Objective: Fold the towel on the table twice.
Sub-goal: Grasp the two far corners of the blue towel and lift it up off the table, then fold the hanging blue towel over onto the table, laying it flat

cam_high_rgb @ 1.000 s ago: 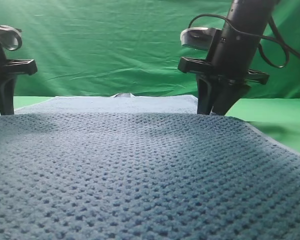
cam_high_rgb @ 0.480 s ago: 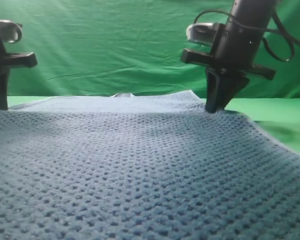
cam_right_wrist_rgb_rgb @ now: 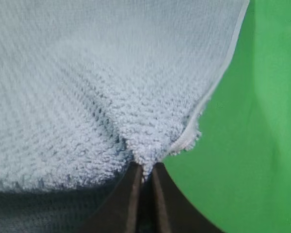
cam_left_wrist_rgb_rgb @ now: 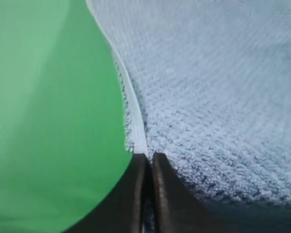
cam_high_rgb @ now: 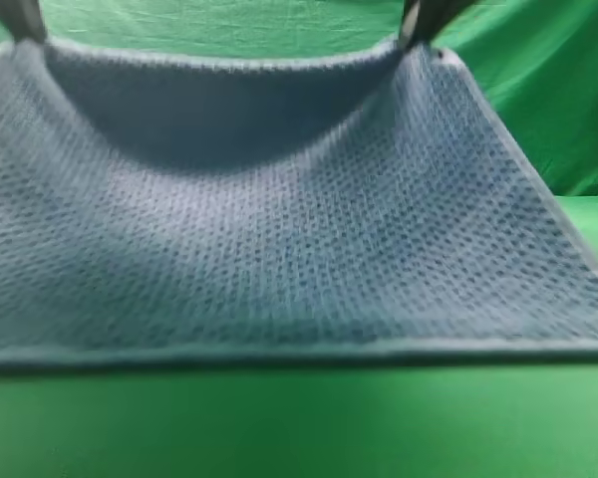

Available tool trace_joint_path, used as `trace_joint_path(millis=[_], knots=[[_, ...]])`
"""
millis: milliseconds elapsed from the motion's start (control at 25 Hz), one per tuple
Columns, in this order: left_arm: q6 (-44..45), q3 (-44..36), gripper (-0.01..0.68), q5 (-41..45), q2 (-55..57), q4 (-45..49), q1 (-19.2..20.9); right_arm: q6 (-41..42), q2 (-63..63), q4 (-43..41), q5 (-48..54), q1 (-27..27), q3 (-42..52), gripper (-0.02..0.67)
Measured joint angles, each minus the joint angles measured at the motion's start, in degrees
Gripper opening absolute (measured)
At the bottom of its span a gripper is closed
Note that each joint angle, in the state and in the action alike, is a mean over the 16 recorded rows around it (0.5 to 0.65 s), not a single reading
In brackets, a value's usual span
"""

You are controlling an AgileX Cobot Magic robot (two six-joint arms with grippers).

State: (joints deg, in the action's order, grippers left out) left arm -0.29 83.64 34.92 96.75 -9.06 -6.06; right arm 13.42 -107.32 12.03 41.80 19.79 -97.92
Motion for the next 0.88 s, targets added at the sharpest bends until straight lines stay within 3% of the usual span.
trace_joint_path(millis=[560,880], knots=[[2.6,9.4,0.000,-21.8,1.0,-4.7,-1.9,2.5,-0.9,-0.1,-21.8,0.0,-10.9,0.000],[3.3,9.8,0.000,-28.5,3.7,-2.5,-4.0,4.7,-3.4,-0.6,-24.7,-0.1,-13.4,0.000]])
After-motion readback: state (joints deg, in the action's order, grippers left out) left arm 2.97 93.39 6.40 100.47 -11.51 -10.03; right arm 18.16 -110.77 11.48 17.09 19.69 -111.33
